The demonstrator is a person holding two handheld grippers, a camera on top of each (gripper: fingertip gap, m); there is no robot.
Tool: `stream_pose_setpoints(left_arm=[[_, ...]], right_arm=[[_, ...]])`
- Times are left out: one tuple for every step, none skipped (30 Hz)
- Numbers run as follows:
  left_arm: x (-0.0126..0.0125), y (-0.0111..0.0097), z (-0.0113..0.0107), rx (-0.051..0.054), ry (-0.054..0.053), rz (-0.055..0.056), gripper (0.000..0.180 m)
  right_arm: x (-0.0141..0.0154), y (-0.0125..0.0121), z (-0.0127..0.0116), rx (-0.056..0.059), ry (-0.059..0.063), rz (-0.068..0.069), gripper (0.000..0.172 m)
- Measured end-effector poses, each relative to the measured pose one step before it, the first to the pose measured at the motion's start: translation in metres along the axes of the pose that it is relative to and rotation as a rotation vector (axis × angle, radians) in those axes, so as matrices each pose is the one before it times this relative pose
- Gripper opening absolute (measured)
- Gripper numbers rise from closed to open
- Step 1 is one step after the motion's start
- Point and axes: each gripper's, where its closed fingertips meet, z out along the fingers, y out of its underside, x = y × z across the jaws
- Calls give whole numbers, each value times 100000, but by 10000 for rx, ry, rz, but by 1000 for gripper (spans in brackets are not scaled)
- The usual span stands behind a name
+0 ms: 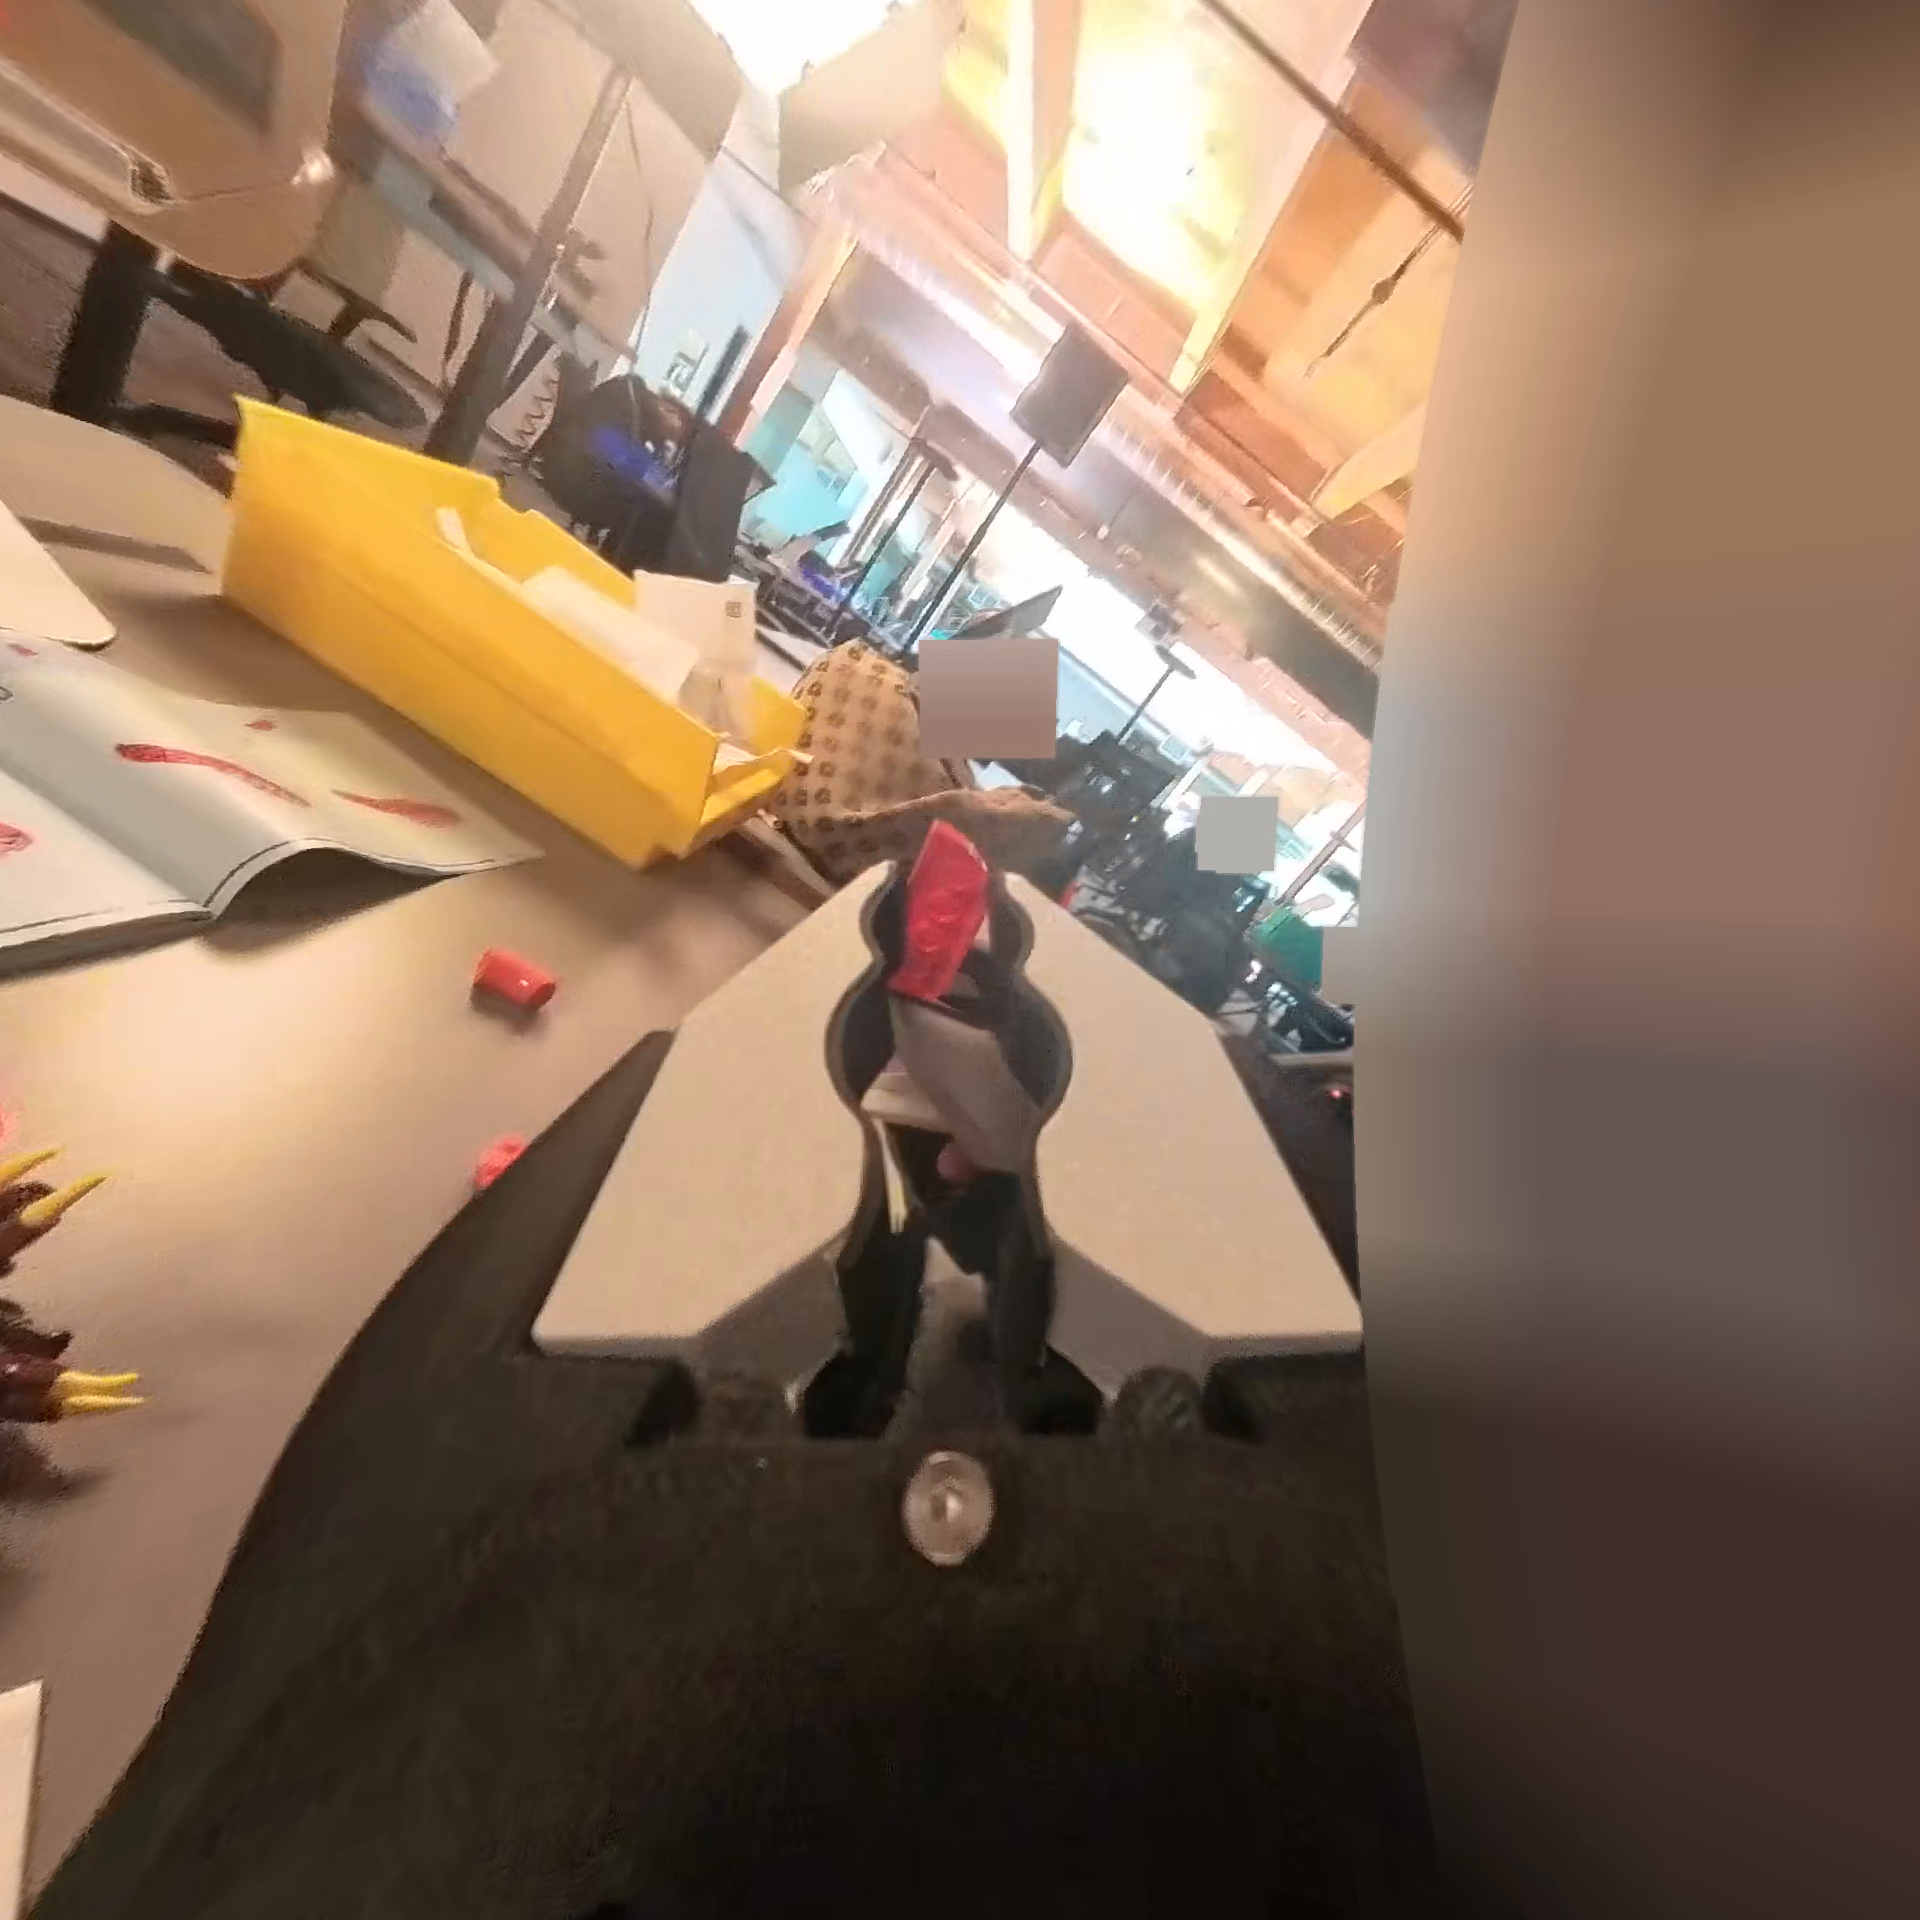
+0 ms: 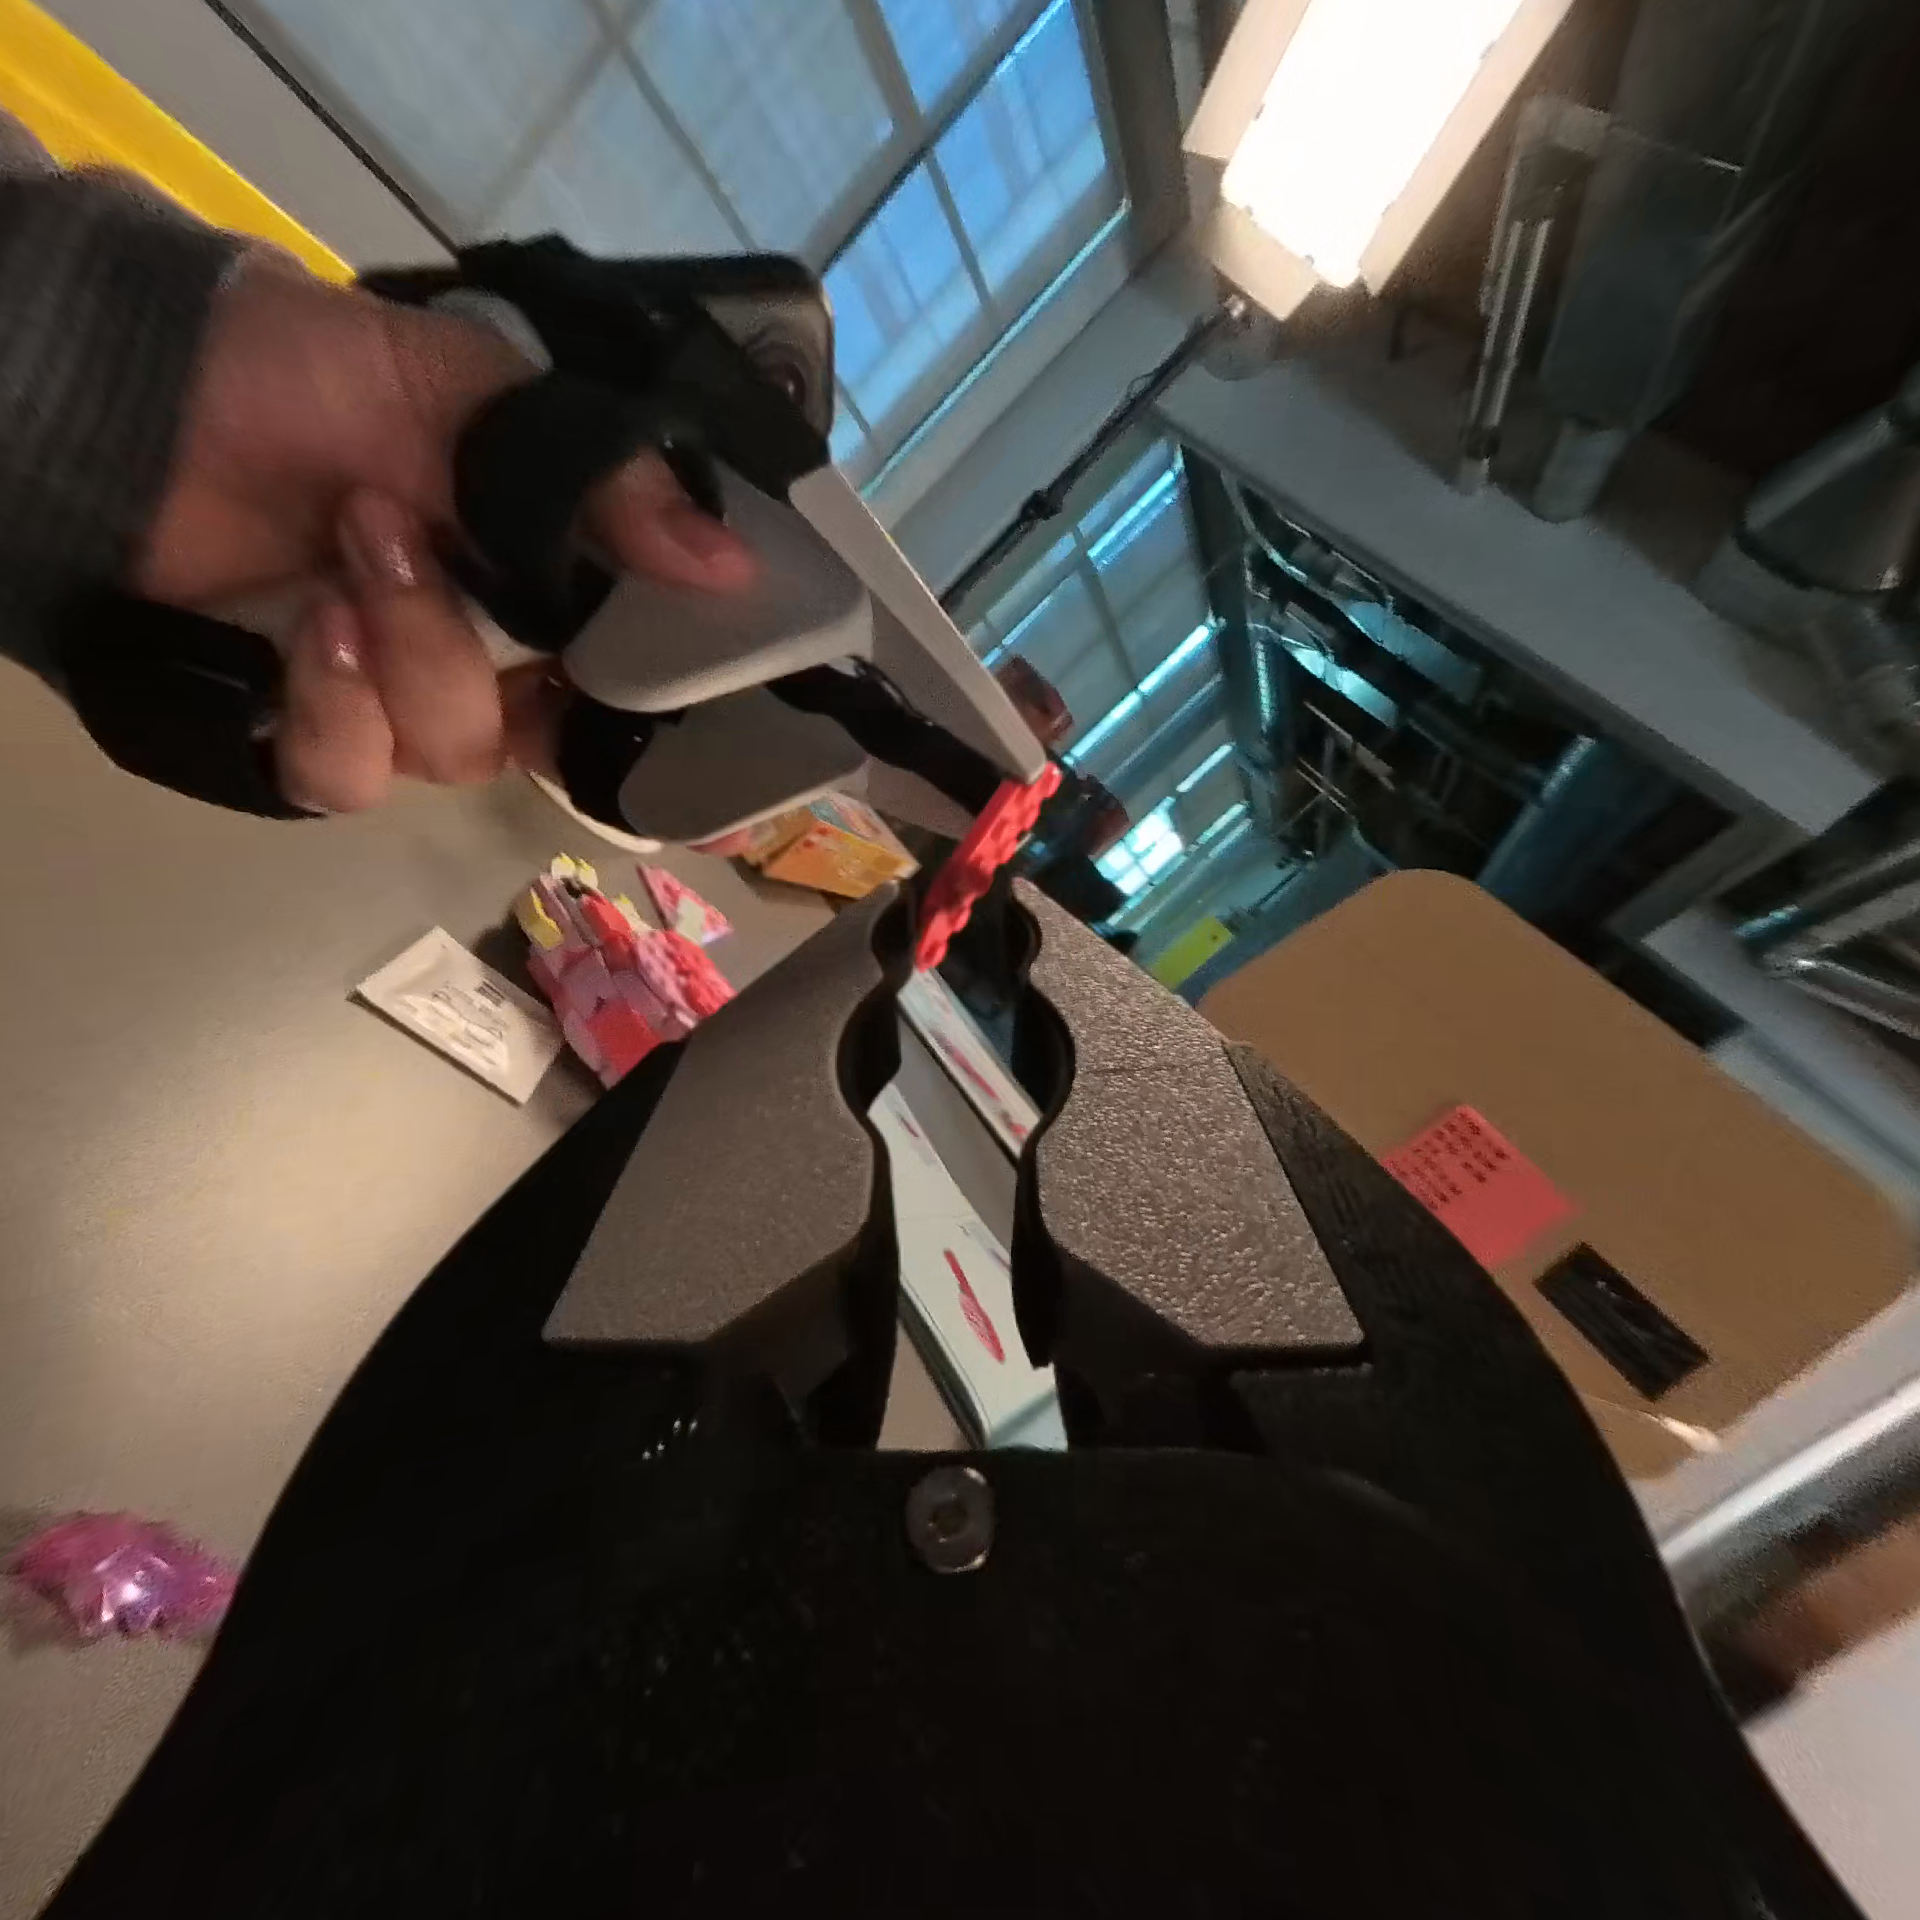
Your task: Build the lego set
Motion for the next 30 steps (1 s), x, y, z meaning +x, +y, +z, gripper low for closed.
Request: stream_pose_setpoints(left_arm=[[-105, 11, -1, -33, -150, 40, 14], [-117, 50, -40, -83, -140, 21, 13], [-298, 273, 61, -178, -281, 57, 13], [-603, 303, 70, -106, -554, 160, 13], [-326, 669, 116, -318, -454, 375, 10], [-508, 1269, 139, -699, -590, 527, 14], [-956, 1668, 163, -904, -904, 533, 23], [-1023, 1826, 236, -932, -939, 621, 33], [-832, 1726, 356, -808, -819, 709, 40], [-568, 1425, 490, -612, -660, 657, 47], [-145, 1072, 580, -431, -371, 516, 51], [321, 812, 590, -320, -21, 315, 51], [411, 566, 563, -265, 107, 69, 53], [250, 343, 457, -184, 69, -27, 55], [83, 179, 336, -87, -4, 3, 55], [-24, 190, 235, -131, -44, -21, 55], [-78, 259, 181, -194, -64, -50, 55], [-8, 241, 131, -187, -30, -14, 55], [13, 185, 81, -128, -48, 16, 55], [81, 116, 84, -51, -33, 68, 54], [238, 117, 80, -41, 50, 96, 54], [153, 225, 121, -116, 11, 43, 56], [-9, 208, 131, -109, -62, -32, 57], [30, 127, 131, -54, -9, -87, 58], [205, 50, 138, -13, 119, -161, 58], [288, -5, 140, 22, 179, -218, 59], [364, -100, 136, 76, 231, -202, 60], [528, -235, 128, 140, 324, -178, 59], [740, -218, 179, 110, 439, -126, 59], [844, -248, 216, 126, 482, -41, 59]], right_arm=[[111, 206, -110, -162, 276, -234, 9], [310, 244, -140, -162, 316, -108, 4], [264, 382, -139, -249, 149, 76, 2], [153, 553, -150, -357, -44, 163, 2], [306, 669, -260, -382, -8, 118, 2], [538, 738, -458, -368, 95, 46, 2], [537, 998, -577, -474, 7, -11, 2], [287, 1473, -589, -701, -182, -31, 2], [-85, 1856, -551, -892, -375, -74, 2], [-312, 1984, -491, -923, -405, -161, 1], [-257, 1767, -436, -771, -221, -248, 2], [-222, 1400, -406, -585, -80, -263, 2], [-309, 1112, -366, -458, -104, -205, 2], [-286, 812, -344, -319, -73, -119, 2], [-191, 522, -348, -179, -11, -46, 2], [-124, 387, -333, -107, 4, 25, 2], [-92, 322, -302, -85, 1, 90, 2], [-43, 300, -256, -56, 15, 119, 2], [-42, 262, -229, -24, 15, 110, 2], [-65, 215, -205, 9, -4, 108, 2], [-63, 160, -189, 46, -21, 144, 2], [-61, 136, -135, 46, -37, 156, 2], [-18, 138, -89, 5, -15, 81, 2], [24, 137, -55, -45, 14, -28, 2], [44, 104, -27, -77, 18, -72, 2], [83, 54, -24, -75, 23, -58, 2], [126, 7, -15, -53, 31, -29, 2], [128, -41, -12, -30, 39, -3, 2], [113, -56, -5, -22, 45, 5, 2], [71, -40, 26, -33, 42, -12, 2]])
